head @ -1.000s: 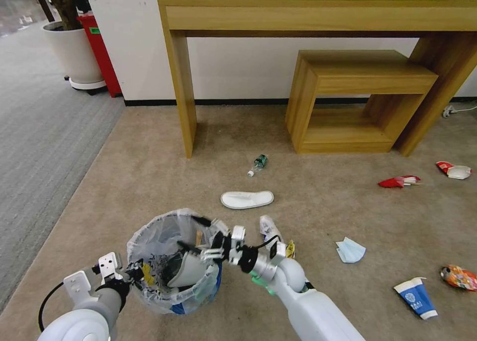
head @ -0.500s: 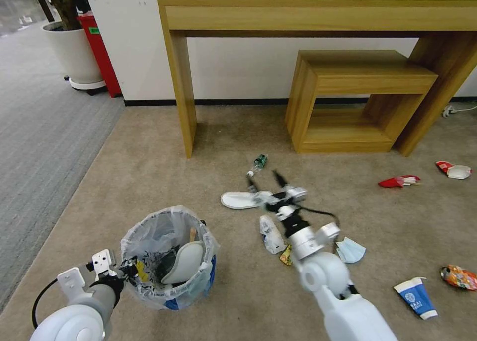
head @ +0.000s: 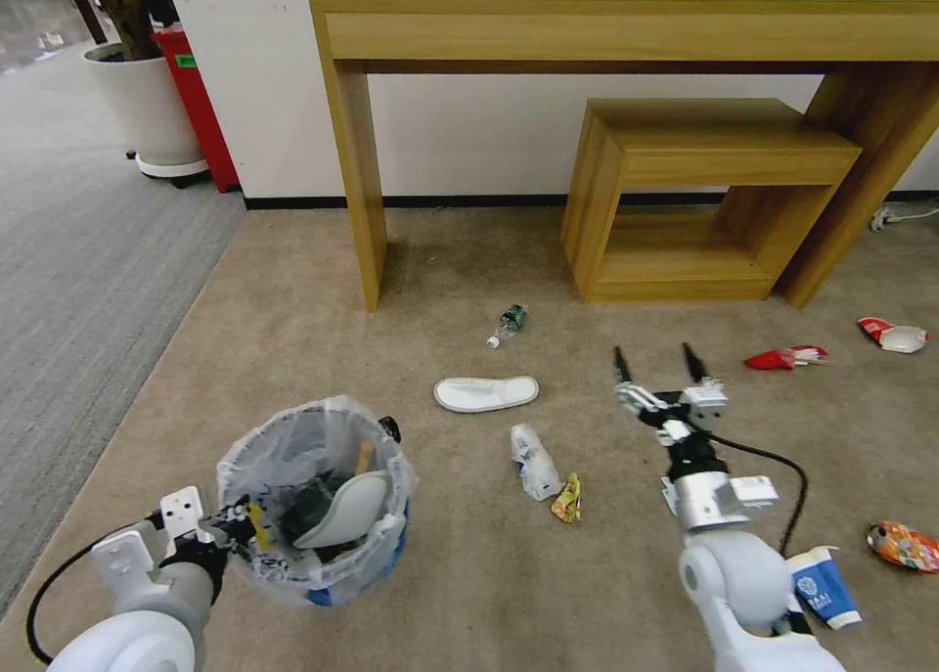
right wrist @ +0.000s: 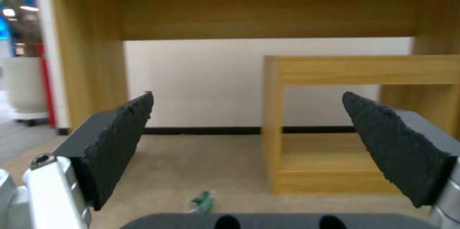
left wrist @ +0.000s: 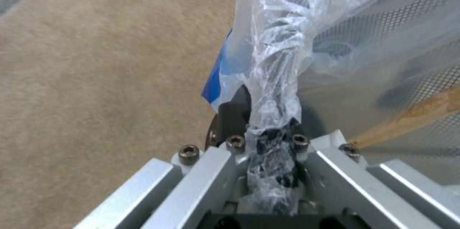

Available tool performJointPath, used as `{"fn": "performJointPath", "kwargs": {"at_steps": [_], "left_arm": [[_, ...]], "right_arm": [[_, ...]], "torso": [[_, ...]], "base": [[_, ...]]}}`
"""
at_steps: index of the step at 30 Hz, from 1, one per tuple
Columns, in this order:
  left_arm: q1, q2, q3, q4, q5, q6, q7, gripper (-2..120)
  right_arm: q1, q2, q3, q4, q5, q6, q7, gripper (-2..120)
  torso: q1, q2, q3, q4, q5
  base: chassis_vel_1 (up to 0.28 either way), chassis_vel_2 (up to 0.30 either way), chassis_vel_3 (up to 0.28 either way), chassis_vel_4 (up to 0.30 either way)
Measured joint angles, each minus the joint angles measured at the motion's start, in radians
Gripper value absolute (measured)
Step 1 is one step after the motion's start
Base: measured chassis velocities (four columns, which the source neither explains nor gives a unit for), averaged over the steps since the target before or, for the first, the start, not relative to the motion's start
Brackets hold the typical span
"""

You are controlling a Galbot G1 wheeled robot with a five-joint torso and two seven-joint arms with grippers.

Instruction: Pick up the trash bin and place the garbage on the floor into it.

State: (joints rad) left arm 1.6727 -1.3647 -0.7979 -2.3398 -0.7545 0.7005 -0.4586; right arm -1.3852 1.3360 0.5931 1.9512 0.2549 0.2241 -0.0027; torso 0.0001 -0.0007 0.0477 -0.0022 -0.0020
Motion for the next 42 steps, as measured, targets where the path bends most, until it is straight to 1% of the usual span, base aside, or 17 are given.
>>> {"fn": "performJointPath", "kwargs": {"at_steps": [9,15,19,21,23,25,26,27,29,30,31,33,34,35,37,39,42], "left_arm": [[0.009,-0.006,-0.009,-0.004,-0.006,-0.005,-0.001,1],[0.015,-0.013,0.0,-0.012,-0.007,-0.006,0.006,1],[0.016,-0.016,0.0,-0.015,-0.005,-0.006,0.006,1],[0.017,-0.016,0.0,-0.015,-0.004,-0.006,0.007,1],[0.017,-0.019,0.001,-0.015,0.003,-0.006,0.007,1],[0.016,-0.02,0.002,-0.015,0.006,-0.006,0.007,1],[0.016,-0.021,0.004,-0.015,0.011,-0.006,0.007,1],[0.015,-0.023,0.007,-0.017,0.017,-0.006,0.007,1],[0.015,-0.023,0.008,-0.017,0.019,-0.006,0.008,1],[0.012,-0.025,0.01,-0.017,0.023,-0.005,0.008,1],[0.011,-0.025,0.01,-0.015,0.023,-0.004,0.009,1],[0.01,-0.025,0.009,-0.014,0.024,-0.004,0.009,1],[0.008,-0.024,0.009,-0.008,0.024,-0.004,0.009,1],[0.007,-0.024,0.009,-0.003,0.024,-0.003,0.01,1],[0.006,-0.023,0.009,-0.001,0.024,-0.003,0.01,1],[0.002,-0.022,0.01,0.005,0.023,-0.002,0.012,1],[-0.003,-0.02,0.012,0.008,0.022,0.0,0.013,1]], "right_arm": [[-0.019,-0.002,0.038,-0.024,-0.015,0.033,0.006,100],[-0.023,-0.013,0.01,-0.045,-0.024,-0.005,0.038,100],[-0.016,-0.019,-0.018,-0.062,0.01,-0.094,0.057,100],[-0.014,-0.02,-0.022,-0.066,0.013,-0.109,0.063,100],[0.0,-0.029,-0.045,-0.093,0.01,-0.185,0.105,100],[0.005,-0.031,-0.053,-0.104,0.005,-0.203,0.115,100],[0.013,-0.033,-0.064,-0.119,-0.001,-0.226,0.126,100],[0.025,-0.037,-0.085,-0.142,0.003,-0.279,0.152,100],[0.029,-0.038,-0.093,-0.149,0.011,-0.3,0.163,100],[0.047,-0.038,-0.119,-0.175,0.054,-0.383,0.212,100],[0.061,-0.037,-0.134,-0.193,0.087,-0.438,0.246,100],[0.065,-0.037,-0.137,-0.197,0.097,-0.453,0.253,100],[0.087,-0.036,-0.157,-0.224,0.157,-0.53,0.282,100],[0.104,-0.034,-0.171,-0.246,0.201,-0.577,0.294,100],[0.113,-0.032,-0.178,-0.26,0.221,-0.596,0.298,100],[0.15,-0.018,-0.208,-0.33,0.277,-0.646,0.306,100],[0.176,-0.002,-0.234,-0.39,0.292,-0.656,0.306,100]], "torso": [[0.0,0.0,0.0,0.0,0.0],[0.0,0.0,0.0,0.0,0.0],[0.0,0.0,0.0,0.0,0.0],[0.0,0.0,0.0,0.0,0.0],[0.0,0.0,0.0,0.0,0.0],[0.0,0.0,0.0,0.0,-0.0001],[0.0,0.0,0.0,0.0001,-0.0001],[0.0,0.0,0.0,0.0,0.0001],[0.0,0.0,0.0,0.0,-0.0001],[0.0,0.0,0.0,0.0,0.0],[0.0,0.0,0.0,0.0,0.0],[0.0,0.0,0.0,0.0,0.0],[0.0,0.0,0.0,0.0,-0.0001],[0.0,0.0,0.0,0.0001,-0.0002],[0.0,0.0,0.0,0.0,-0.0001],[0.0,0.0,0.0,0.0001,0.0],[0.0,0.0,0.0,0.0001,-0.0001]], "base": [[0.0,0.0,0.0,0.0],[0.0,0.0,0.0,0.0],[0.0,0.0,0.0,0.0],[0.0,0.0,0.0,0.0],[0.0,0.0,0.0,0.0],[0.0,0.0,0.0,0.0],[0.0,0.0,0.0,0.0],[0.0,0.0,0.0,0.0],[0.0,0.0,0.0,0.0],[0.0,0.0,0.0,0.0],[0.0,0.0,0.0,0.0],[0.0,0.0,0.0,0.0],[0.0,0.0,0.0,0.0],[0.0,0.0,0.0,0.0],[0.0,0.0,0.0,0.0],[0.0,0.0,0.0,0.0],[0.0,0.0,0.0,0.0]]}}
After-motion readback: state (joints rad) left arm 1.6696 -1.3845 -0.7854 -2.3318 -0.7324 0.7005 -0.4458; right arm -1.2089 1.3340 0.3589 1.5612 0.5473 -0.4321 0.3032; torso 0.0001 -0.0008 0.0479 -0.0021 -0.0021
